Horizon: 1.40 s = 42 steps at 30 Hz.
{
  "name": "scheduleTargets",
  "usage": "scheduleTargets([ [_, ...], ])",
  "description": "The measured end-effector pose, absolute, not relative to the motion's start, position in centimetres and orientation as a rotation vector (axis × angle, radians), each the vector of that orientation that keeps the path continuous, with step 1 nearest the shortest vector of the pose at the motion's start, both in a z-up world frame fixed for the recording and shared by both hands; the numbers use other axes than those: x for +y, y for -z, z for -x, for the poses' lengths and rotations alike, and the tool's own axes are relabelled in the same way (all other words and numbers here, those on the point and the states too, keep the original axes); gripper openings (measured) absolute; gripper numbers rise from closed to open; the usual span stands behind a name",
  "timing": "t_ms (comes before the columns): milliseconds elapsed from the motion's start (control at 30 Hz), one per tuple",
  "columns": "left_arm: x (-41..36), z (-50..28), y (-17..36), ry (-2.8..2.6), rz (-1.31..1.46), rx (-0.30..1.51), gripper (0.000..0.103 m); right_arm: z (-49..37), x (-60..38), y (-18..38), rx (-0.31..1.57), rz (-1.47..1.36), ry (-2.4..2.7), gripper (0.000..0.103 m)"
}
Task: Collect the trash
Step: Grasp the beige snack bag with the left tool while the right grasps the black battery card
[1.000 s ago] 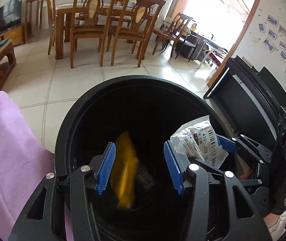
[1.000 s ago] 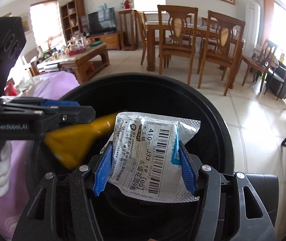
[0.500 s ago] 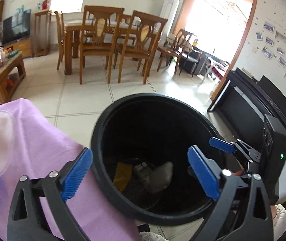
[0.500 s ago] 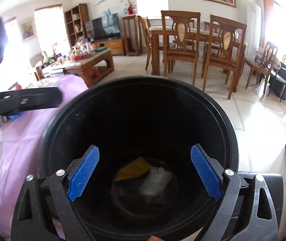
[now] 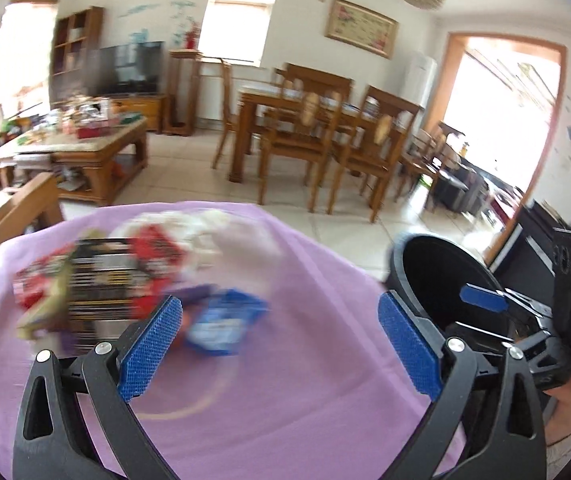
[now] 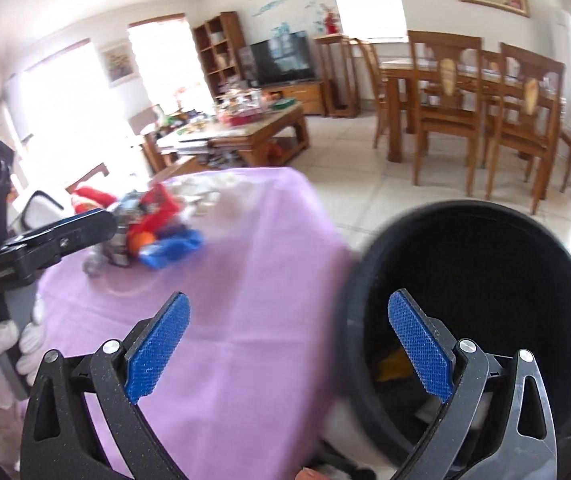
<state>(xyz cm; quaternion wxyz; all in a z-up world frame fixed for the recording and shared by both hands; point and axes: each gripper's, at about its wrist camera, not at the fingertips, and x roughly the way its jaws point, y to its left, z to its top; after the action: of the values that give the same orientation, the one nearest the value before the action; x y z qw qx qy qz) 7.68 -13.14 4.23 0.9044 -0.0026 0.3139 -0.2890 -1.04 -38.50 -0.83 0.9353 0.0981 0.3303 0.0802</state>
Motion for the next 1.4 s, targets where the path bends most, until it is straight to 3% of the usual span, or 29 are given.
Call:
scheduleTargets([
  [100, -7.6, -10.2, -3.9, 0.503, 0.036, 0.650, 0.098, -1.9, -33.7, 0.2, 0.683, -0.237, -0.295, 0.098],
  [200, -2.9, -13.2, -2.8, 0.450, 0.056, 0.675, 0.097, -4.9, -28.7, 0.2, 0.703, -0.283, -0.411, 0.091],
  [300, -0.9, -15.3, -1.5, 0.414, 0.002, 0.691, 0.097, -8.0, -23.9, 0.7, 0.736, -0.310, -0.458, 0.076],
  [367, -0.8, -16.5, -1.2, 0.417, -0.055, 0.688, 0.097, -10.2, -22.3, 1.2, 0.765, -0.325, -0.468, 0.060],
  [467, -2.0, -18.0, -0.6, 0.403, -0.193, 0.687, 0.095, -13.1, -21.0, 2.3, 0.805, -0.369, -0.470, 0.053],
  [533, -1.7, -18.3, 0.2, 0.439, -0.223, 0.715, 0.069, -14.7, -20.3, 3.1, 0.836, -0.399, -0.477, 0.047],
  [733, -2.3, -17.7, 1.5, 0.502, -0.280, 0.716, 0.061, -16.3, -18.6, 3.3, 0.850, -0.415, -0.561, 0.043],
  [767, -2.3, -17.8, 1.4, 0.536, -0.263, 0.718, 0.056, -16.3, -18.3, 3.3, 0.852, -0.405, -0.572, 0.043],
  [800, -2.5, -17.6, 1.4, 0.548, -0.262, 0.719, 0.044, -16.4, -18.2, 3.3, 0.844, -0.390, -0.571, 0.041],
  [867, -2.8, -17.3, 1.4, 0.532, -0.285, 0.709, 0.035, -16.5, -17.8, 3.4, 0.849, -0.387, -0.582, 0.010],
  [1033, -2.3, -16.7, 1.6, 0.567, -0.243, 0.715, 0.029, -15.5, -17.8, 2.7, 0.816, -0.410, -0.612, 0.006],
  [1400, 1.1, -14.3, 0.0, 0.597, -0.043, 0.709, 0.026, -8.1, -22.2, -1.2, 0.682, -0.455, -0.571, 0.005],
])
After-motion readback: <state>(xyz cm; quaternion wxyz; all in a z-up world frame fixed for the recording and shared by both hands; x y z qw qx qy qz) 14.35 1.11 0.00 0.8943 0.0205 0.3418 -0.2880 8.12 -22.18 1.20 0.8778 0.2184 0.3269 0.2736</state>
